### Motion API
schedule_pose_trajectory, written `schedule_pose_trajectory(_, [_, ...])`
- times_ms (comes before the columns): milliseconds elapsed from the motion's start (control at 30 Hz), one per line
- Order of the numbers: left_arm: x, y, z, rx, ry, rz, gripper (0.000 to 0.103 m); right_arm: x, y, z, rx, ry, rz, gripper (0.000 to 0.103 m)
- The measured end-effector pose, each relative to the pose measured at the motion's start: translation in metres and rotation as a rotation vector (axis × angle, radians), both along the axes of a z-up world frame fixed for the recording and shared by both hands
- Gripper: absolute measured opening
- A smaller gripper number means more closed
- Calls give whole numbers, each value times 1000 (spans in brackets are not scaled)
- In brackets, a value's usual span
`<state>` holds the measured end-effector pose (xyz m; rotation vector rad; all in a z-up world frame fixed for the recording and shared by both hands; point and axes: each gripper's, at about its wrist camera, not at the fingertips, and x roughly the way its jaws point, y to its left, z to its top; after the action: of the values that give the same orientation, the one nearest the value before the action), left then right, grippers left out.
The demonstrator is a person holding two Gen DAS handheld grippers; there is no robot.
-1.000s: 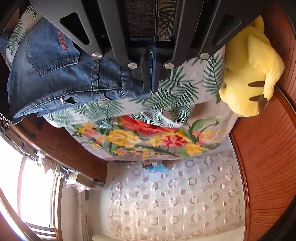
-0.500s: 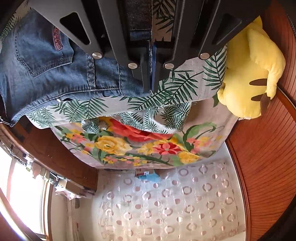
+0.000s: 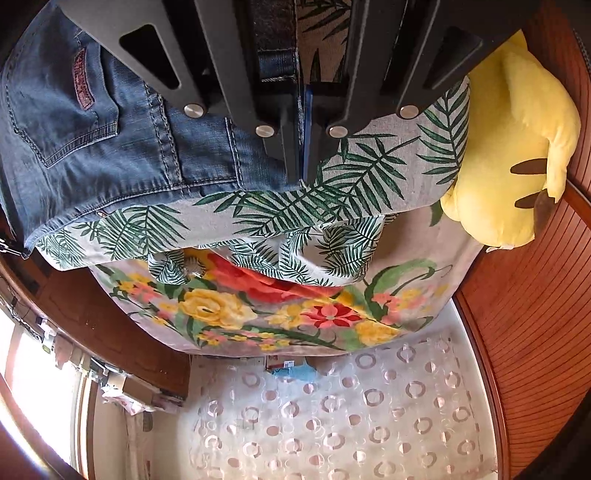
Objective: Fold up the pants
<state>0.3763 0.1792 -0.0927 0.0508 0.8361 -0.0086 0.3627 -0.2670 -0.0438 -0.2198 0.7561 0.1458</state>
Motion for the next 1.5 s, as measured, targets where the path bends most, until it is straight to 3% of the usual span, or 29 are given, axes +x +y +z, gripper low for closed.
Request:
schedule_pose_trajectory(167, [-9,-3,8,-1,-10,-7,2,-5,-7,6,49,-3,-7,9])
schedule_pose_trajectory(367, [-26,-2,25,-10,-34,-13,3,-27,-9,19,73,-33,-10,29])
schedule_pose_trajectory(500, [-41,-6,35,-7,-49,-25,9,-51,-9,24,99,-50,2,30])
schedule_pose_trajectory(600, [-56,-16,42,-16,-64,-48,18,-75,-9,28,127,-68,15,30])
schedule_pose_trajectory(700, [-69,-27,46,-21,-76,-80,34,-100,-6,28,147,-78,35,30])
schedule_pose_trajectory(733, [-72,-31,47,-25,-78,-90,44,-109,-5,28,151,-82,43,30])
schedule_pose_trajectory(800, [-81,-39,47,-43,-81,-118,52,-126,-3,28,164,-88,57,30])
schedule_pose_trajectory(867, [-90,-48,47,-44,-85,-136,78,-140,-2,28,176,-94,69,30])
schedule_pose_trajectory(900, [-94,-52,46,-48,-89,-146,84,-149,-1,27,182,-98,75,30])
schedule_pose_trajectory(1167, [-131,-92,47,-61,-108,-214,85,-198,0,11,226,-84,127,31])
schedule_pose_trajectory(1500, [-176,-138,49,-52,-121,-278,85,-228,-1,-3,260,-61,150,31])
